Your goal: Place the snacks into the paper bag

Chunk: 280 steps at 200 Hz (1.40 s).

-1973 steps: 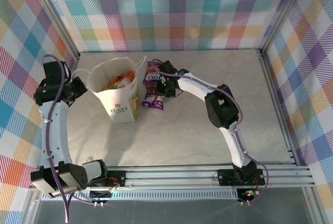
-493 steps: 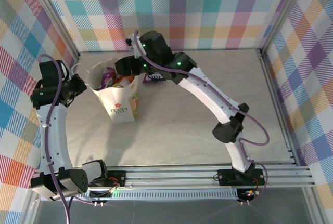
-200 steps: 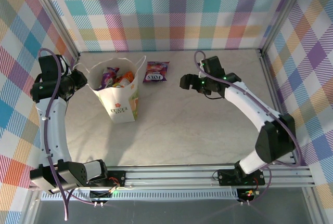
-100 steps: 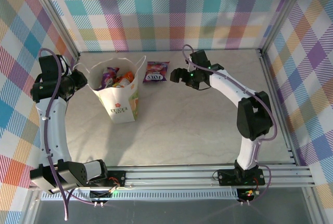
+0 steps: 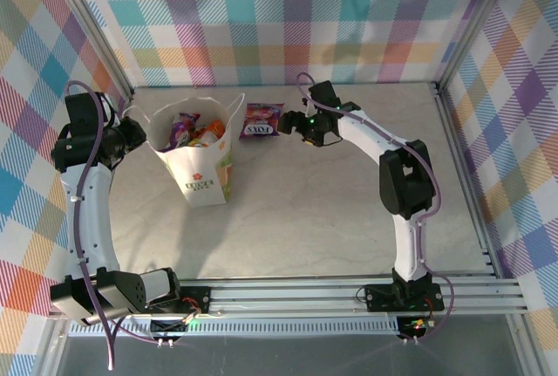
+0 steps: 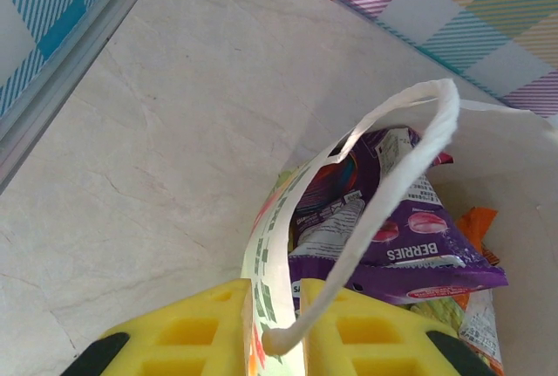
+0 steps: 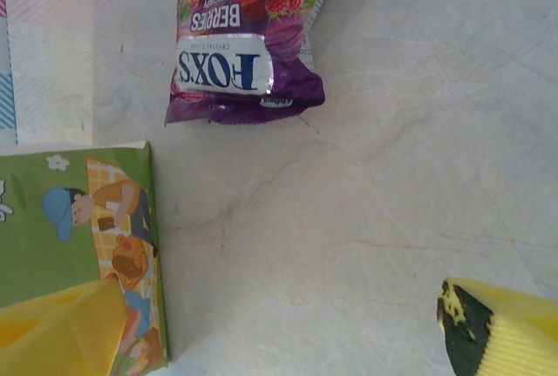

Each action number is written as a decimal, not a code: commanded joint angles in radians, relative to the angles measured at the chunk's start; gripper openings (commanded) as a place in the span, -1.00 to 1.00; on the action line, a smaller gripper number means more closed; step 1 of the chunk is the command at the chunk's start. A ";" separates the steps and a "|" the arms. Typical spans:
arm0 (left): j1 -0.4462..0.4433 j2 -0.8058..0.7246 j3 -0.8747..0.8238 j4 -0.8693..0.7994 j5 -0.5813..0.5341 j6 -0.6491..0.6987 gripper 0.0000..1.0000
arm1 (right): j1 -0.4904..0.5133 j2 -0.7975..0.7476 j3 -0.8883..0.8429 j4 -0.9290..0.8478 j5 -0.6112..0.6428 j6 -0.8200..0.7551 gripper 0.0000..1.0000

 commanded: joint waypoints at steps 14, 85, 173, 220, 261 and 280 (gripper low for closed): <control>0.018 -0.003 -0.013 0.001 -0.021 0.015 -0.54 | -0.005 0.065 0.084 0.003 -0.035 0.011 0.87; 0.019 -0.013 -0.014 0.005 -0.034 0.013 -0.50 | -0.005 0.165 0.181 -0.001 -0.040 0.013 0.90; 0.019 -0.017 -0.025 0.010 -0.043 0.015 -0.51 | -0.005 0.307 0.328 0.002 -0.058 0.038 0.95; 0.019 -0.018 -0.031 0.013 -0.055 0.015 -0.51 | -0.004 0.424 0.486 -0.032 -0.074 0.055 0.96; 0.018 -0.014 -0.032 0.021 -0.059 0.013 -0.51 | -0.004 0.489 0.571 -0.047 -0.077 0.072 0.97; 0.019 -0.009 -0.030 0.022 -0.062 0.013 -0.51 | -0.004 0.510 0.598 -0.050 -0.080 0.080 0.98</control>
